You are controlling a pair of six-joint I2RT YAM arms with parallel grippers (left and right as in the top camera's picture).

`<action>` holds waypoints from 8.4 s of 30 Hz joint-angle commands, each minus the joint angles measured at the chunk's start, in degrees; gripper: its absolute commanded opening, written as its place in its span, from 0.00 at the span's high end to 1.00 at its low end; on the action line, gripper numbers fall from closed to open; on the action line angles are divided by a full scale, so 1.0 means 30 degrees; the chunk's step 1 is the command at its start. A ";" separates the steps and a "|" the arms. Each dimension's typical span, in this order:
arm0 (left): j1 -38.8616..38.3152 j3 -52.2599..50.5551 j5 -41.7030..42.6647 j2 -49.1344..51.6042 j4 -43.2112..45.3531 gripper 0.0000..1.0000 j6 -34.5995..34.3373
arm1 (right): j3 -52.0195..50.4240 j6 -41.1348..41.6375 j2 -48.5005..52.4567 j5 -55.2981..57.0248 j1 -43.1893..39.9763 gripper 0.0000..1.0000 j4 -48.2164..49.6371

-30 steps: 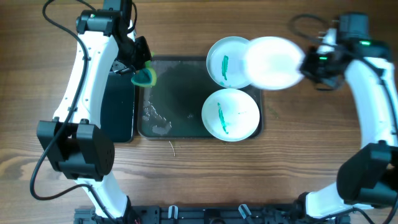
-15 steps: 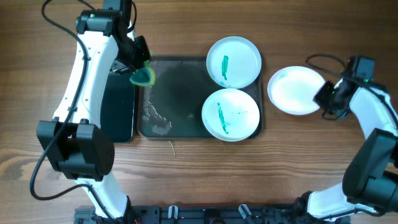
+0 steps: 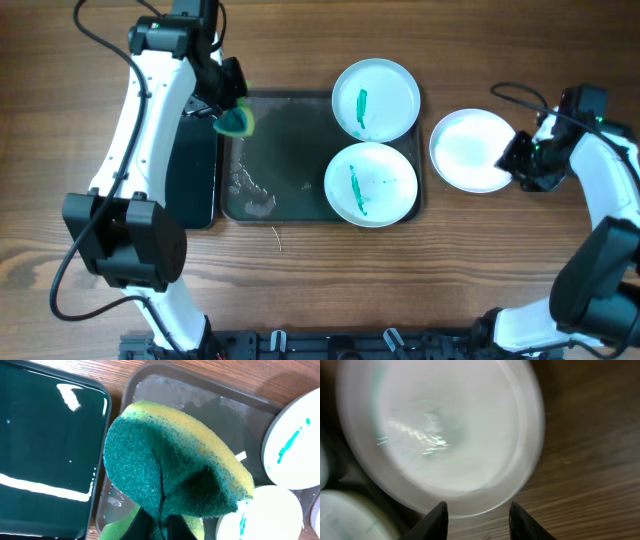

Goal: Clean dirty plates on tray and stack at the side

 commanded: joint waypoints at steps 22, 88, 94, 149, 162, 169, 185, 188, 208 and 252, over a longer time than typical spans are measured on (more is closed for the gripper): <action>-0.0284 0.0124 -0.0197 -0.0051 0.0044 0.96 0.0474 | -0.4903 -0.1122 -0.0874 -0.1107 0.8976 0.63 0.3526; -0.0284 0.0124 -0.0197 -0.0051 -0.0102 0.96 0.0466 | 0.3781 -0.1137 0.6790 -0.2703 1.5868 0.71 0.6302; -0.0284 -0.0015 -0.0197 -0.0051 -0.0109 0.96 0.0459 | 0.3395 0.1894 0.6921 -0.2091 1.5905 0.91 0.6484; -0.3388 -1.0193 -0.5974 0.0503 0.9187 0.96 -0.5348 | 0.2273 0.4597 0.7453 -0.3701 1.5759 0.96 0.7176; -0.3745 -1.0200 0.6863 0.0510 0.7701 0.96 0.0138 | 0.2273 0.4787 0.7453 -0.4590 1.5759 0.96 0.6863; -0.3854 -1.0200 0.7766 0.0510 0.9428 0.96 0.0044 | 0.2273 0.4794 0.7453 -0.4575 1.5759 0.96 0.6929; -0.3891 -1.0236 -0.1355 0.0510 0.5122 0.96 -0.6062 | 0.2273 0.4845 0.7453 -0.4554 1.5759 0.96 0.6936; -0.3891 -1.0236 0.4131 0.0510 0.5989 0.96 -0.3796 | 0.2280 0.4823 0.7453 -0.5224 1.5730 0.96 0.7023; -0.3643 -0.9712 -0.2747 0.0503 0.6929 0.96 -0.3614 | 0.2280 0.4816 0.7060 -0.3417 1.5460 0.96 0.7373; -0.1880 -0.0240 -0.1814 0.0437 -0.0022 0.96 -0.2018 | 0.2484 0.1246 -0.2127 2.8523 2.5631 0.96 0.2637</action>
